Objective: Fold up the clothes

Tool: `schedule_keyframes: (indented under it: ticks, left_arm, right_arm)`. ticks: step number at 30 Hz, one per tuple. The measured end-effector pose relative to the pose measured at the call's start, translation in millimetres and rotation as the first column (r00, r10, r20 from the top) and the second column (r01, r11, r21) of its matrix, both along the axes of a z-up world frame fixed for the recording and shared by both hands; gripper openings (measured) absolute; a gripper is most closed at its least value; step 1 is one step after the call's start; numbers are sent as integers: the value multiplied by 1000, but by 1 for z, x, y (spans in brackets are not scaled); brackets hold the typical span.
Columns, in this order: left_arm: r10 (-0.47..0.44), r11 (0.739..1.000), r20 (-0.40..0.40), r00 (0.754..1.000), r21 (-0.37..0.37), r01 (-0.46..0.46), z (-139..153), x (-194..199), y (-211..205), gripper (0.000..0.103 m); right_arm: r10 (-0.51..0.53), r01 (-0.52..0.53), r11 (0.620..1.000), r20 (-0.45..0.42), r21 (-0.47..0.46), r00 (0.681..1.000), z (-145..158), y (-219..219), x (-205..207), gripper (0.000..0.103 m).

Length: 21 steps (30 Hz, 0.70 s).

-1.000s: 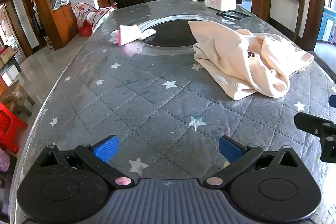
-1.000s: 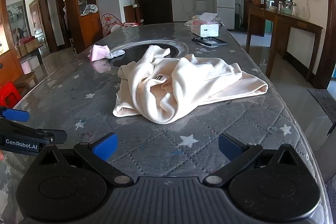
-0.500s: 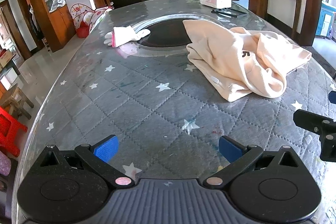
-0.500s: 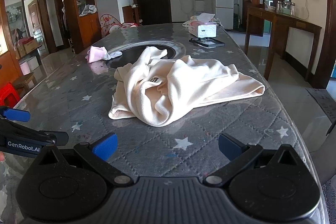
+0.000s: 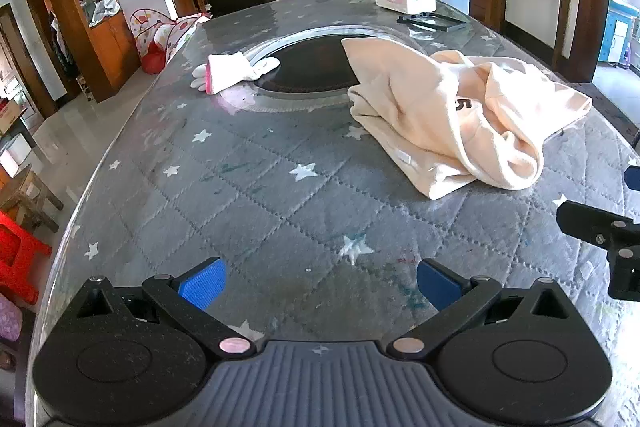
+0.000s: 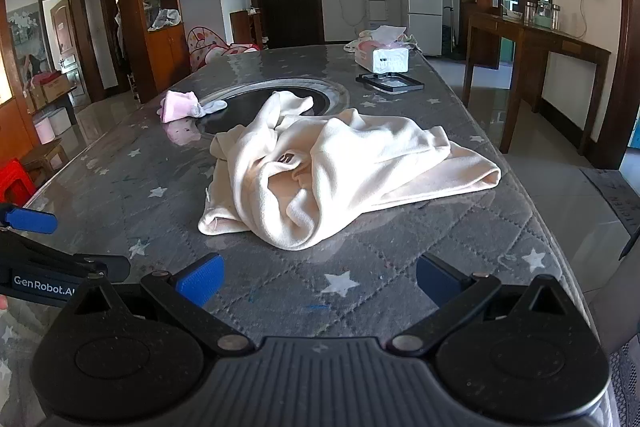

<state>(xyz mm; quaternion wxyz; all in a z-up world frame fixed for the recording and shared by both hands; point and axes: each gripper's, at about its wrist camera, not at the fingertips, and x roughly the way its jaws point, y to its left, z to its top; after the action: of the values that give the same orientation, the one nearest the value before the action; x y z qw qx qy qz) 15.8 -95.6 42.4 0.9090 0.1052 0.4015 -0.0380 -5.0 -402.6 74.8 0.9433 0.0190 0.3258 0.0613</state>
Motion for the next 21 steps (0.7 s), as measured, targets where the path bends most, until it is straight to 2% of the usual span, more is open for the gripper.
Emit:
schedule_keyframes:
  ticks: [21]
  left_arm:
    - [-8, 1000, -13, 1000, 4, 8, 4, 22, -8, 103]
  right_arm:
    - [-7, 7, 1000, -15, -3, 1000, 3, -7, 25, 103]
